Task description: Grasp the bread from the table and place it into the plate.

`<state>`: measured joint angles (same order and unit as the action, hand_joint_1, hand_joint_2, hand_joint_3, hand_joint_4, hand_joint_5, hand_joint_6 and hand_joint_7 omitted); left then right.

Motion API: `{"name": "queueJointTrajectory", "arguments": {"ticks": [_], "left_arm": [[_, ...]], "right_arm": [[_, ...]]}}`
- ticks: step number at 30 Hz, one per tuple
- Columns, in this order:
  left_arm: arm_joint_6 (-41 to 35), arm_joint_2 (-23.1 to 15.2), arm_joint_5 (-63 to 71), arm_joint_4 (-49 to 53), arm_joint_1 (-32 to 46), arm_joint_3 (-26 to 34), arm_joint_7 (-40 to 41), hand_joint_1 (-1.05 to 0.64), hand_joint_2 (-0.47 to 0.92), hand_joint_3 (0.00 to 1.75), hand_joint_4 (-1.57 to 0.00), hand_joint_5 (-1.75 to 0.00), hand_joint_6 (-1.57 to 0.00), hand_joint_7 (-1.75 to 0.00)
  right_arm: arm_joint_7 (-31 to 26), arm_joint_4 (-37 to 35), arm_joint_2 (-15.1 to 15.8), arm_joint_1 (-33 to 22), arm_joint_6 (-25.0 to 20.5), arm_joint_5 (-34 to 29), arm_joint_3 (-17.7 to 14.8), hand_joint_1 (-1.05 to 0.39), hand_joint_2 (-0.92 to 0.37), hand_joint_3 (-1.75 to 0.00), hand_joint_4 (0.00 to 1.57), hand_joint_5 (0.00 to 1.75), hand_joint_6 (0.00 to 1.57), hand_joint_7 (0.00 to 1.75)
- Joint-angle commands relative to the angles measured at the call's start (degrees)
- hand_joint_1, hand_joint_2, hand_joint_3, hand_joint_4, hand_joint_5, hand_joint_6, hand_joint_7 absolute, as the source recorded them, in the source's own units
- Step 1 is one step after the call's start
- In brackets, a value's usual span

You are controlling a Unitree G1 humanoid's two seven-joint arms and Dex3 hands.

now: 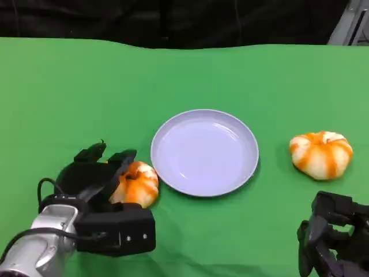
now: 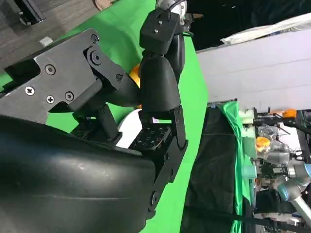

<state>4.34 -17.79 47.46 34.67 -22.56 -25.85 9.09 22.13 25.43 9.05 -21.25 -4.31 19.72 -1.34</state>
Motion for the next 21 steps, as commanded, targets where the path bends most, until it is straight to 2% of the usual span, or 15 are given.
{"name": "queueJointTrajectory", "arguments": {"ticks": [1,14,17,21], "left_arm": [[-0.5,-0.9,-0.8,-0.4,1.1,-0.4,-0.4,-0.95,0.92,0.5,0.0,0.0,-0.22,-0.01],[1.3,-3.3,-2.2,0.0,1.5,-0.6,-0.6,-0.92,0.92,0.49,-0.05,-0.02,-0.3,-0.03],[2.4,-3.5,-3.6,0.3,1.5,0.1,-0.6,-0.91,0.92,0.45,-0.15,-0.05,-0.35,-0.03],[3.1,-3.5,-4.6,0.5,1.7,0.6,-0.1,-0.89,0.92,0.39,-0.36,-0.1,-0.44,-0.04]], "right_arm": [[-0.3,0.4,0.4,-0.3,-0.3,0.1,-0.1,-0.06,-0.52,-1.25,0.93,1.69,0.86,1.48],[-0.3,0.1,0.1,-0.3,0.0,0.1,-0.2,-0.06,-0.52,-1.23,0.92,1.7,0.86,1.48],[-0.3,0.1,0.1,-0.2,-0.2,0.3,-0.3,-0.05,-0.53,-1.23,0.92,1.7,0.86,1.48],[-0.3,-0.2,0.0,-0.2,0.1,0.4,-0.3,-0.05,-0.53,-1.23,0.92,1.7,0.86,1.47]]}}
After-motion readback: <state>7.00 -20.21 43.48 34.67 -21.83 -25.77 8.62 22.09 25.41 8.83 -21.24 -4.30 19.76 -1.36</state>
